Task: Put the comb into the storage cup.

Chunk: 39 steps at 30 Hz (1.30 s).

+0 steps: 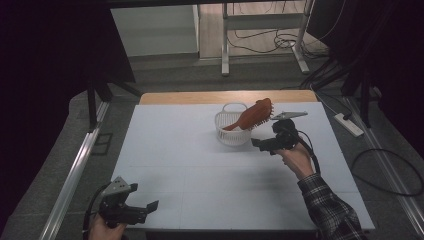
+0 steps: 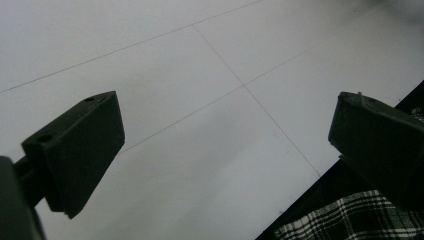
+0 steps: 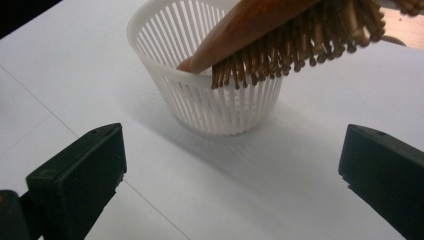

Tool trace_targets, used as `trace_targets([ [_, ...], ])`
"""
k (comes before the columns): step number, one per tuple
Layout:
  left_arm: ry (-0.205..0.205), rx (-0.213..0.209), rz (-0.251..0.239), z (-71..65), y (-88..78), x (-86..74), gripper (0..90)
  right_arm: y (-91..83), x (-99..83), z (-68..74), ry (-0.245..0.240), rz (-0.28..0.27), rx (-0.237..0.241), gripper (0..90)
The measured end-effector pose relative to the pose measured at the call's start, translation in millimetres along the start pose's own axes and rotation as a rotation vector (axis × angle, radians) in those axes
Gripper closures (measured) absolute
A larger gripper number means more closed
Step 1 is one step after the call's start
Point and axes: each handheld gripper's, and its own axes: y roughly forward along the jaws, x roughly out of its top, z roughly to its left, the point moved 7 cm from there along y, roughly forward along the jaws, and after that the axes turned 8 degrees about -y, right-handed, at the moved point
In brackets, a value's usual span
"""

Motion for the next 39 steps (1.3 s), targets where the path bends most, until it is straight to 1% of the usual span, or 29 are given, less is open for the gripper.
trace_targets([
  [5, 0.001, 0.002, -0.005, 0.0, -0.3, 0.1, 2.0, -0.8, -1.1, 1.1, -0.004, 0.004, -0.002, 0.0],
  [10, -0.003, -0.002, -0.010, 0.2, -1.2, 0.3, 1.9, -4.3, -3.2, 4.8, -0.007, 0.001, 0.007, 0.0],
  [18, -0.003, -0.007, -0.005, 0.7, -1.1, 0.1, 1.9, -8.1, -7.4, 9.6, -0.010, 0.005, 0.027, 0.0],
  [23, -0.001, -0.011, -0.004, -0.1, -0.6, 0.0, 2.0, -10.0, -9.1, 12.9, -0.016, 0.005, 0.030, 0.0],
  [31, 0.000, -0.013, -0.003, 0.2, -0.9, -0.2, 1.9, -14.0, -11.9, 16.8, -0.023, 0.015, 0.039, 0.0],
  [34, -0.002, -0.013, -0.003, 0.2, -0.9, -0.2, 1.9, -15.9, -13.4, 18.5, -0.026, 0.022, 0.048, 0.0],
  [35, -0.001, -0.013, -0.003, 0.2, -0.9, -0.2, 1.9, -16.8, -15.0, 19.4, -0.028, 0.031, 0.049, 0.0],
  [39, -0.003, -0.014, -0.004, 0.6, -1.1, -0.1, 1.9, -18.4, -16.3, 20.3, -0.031, 0.038, 0.050, 0.0],
])
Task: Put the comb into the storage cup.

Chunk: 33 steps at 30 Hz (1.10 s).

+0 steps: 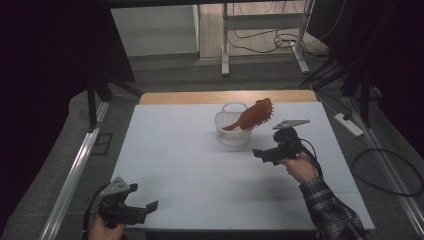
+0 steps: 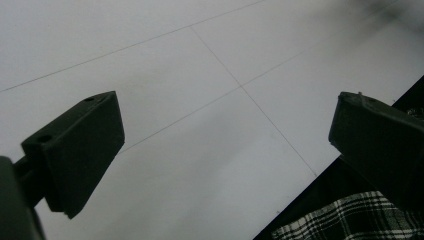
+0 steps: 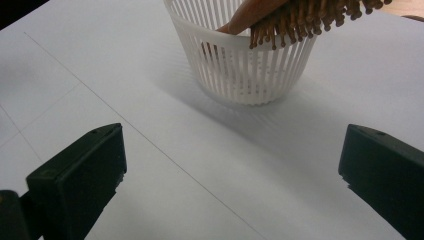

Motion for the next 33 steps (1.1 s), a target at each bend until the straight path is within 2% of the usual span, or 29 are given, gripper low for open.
trace_targets([
  [11, 0.005, -0.004, 0.001, -0.8, 0.1, -0.1, 2.0, -10.4, -3.8, 7.7, -0.004, 0.000, 0.014, 0.0],
  [23, 0.004, -0.004, -0.001, -0.5, -0.1, -0.2, 2.1, -20.8, -12.7, 12.2, -0.020, 0.002, -0.002, 0.0],
  [29, 0.005, -0.009, -0.003, -0.8, -0.3, -0.3, 2.1, -25.7, -17.5, 14.8, -0.035, 0.011, -0.001, 0.0],
  [33, 0.005, -0.009, -0.003, -0.9, -0.4, -0.3, 2.1, -30.4, -20.7, 15.5, -0.034, -0.003, 0.006, 0.0],
])
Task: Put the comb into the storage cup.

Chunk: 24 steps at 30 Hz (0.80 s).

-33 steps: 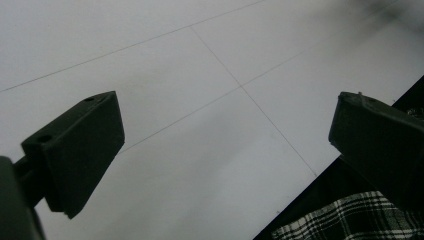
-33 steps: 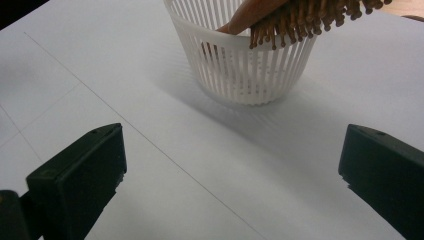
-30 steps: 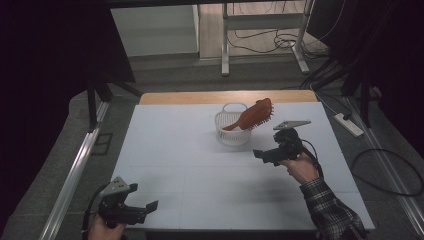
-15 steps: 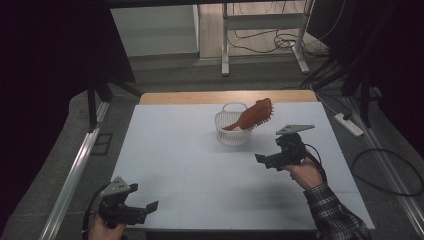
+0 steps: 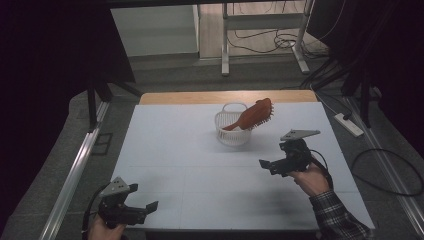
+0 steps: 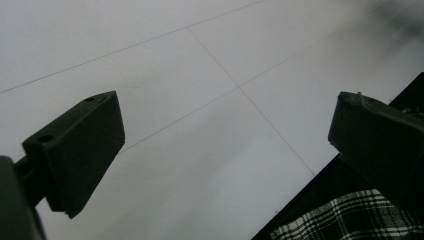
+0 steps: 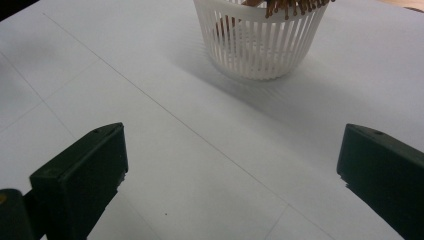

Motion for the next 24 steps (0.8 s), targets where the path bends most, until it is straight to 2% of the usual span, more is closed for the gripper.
trace_targets([
  [12, 0.003, -0.005, -0.007, -0.5, -0.5, 0.2, 2.3, -10.8, -9.9, 0.9, 0.009, -0.021, -0.003, 0.0],
  [24, -0.005, -0.005, -0.011, 0.1, -0.8, 0.4, 2.3, -16.5, -21.8, 5.0, -0.006, 0.007, -0.006, 0.0],
])
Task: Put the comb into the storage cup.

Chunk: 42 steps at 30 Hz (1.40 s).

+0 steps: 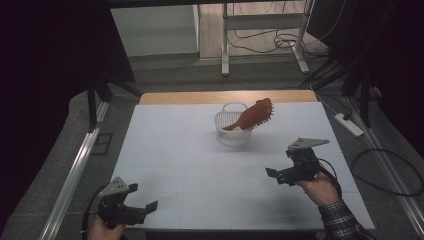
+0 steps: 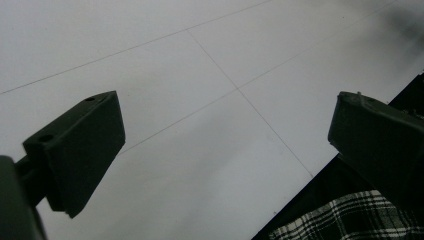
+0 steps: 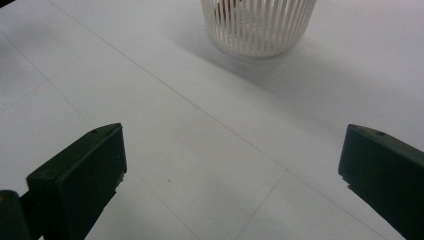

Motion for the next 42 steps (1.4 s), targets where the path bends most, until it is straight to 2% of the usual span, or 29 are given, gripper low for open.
trace_targets([
  [4, -0.001, 0.000, 0.000, 0.1, -0.1, 0.0, 2.3, -1.7, -6.7, 0.5, -0.020, 0.033, -0.020, 0.0],
  [21, -0.001, 0.000, 0.000, 0.0, -0.1, 0.0, 2.2, -11.8, -25.6, 4.3, -0.015, 0.040, -0.015, 0.0],
  [42, -0.002, 0.001, 0.000, 0.1, -0.1, 0.0, 2.2, -33.0, -51.8, -2.7, 0.048, 0.049, -0.043, 0.0],
])
